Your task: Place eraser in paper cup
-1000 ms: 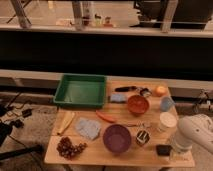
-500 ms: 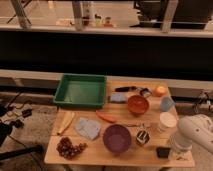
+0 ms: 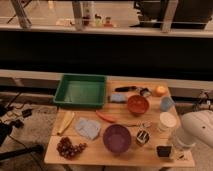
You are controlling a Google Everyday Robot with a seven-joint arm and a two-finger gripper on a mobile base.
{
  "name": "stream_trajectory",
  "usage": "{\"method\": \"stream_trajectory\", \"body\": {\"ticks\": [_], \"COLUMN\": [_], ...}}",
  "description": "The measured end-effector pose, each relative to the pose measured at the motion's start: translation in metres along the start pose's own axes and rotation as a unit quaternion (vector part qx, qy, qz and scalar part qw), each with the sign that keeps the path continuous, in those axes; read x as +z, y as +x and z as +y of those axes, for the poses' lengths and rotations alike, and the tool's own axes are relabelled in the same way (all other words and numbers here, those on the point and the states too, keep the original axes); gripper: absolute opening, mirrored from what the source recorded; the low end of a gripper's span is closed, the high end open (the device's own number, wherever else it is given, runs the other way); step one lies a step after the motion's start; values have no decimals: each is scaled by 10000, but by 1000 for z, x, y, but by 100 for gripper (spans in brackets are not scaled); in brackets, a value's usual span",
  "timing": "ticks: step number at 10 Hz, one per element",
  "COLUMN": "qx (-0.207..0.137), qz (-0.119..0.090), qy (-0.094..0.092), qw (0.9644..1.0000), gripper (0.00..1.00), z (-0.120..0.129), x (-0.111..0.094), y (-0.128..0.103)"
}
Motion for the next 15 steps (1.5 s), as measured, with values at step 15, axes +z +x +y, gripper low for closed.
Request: {"method": "stream_trajectory", "body": {"ticks": [15], "qx": [-108], "qz": [425], "qy": [524], "qw": [9977], "gripper": [18], "z": [-74], "x": [-84], "y": [3]}}
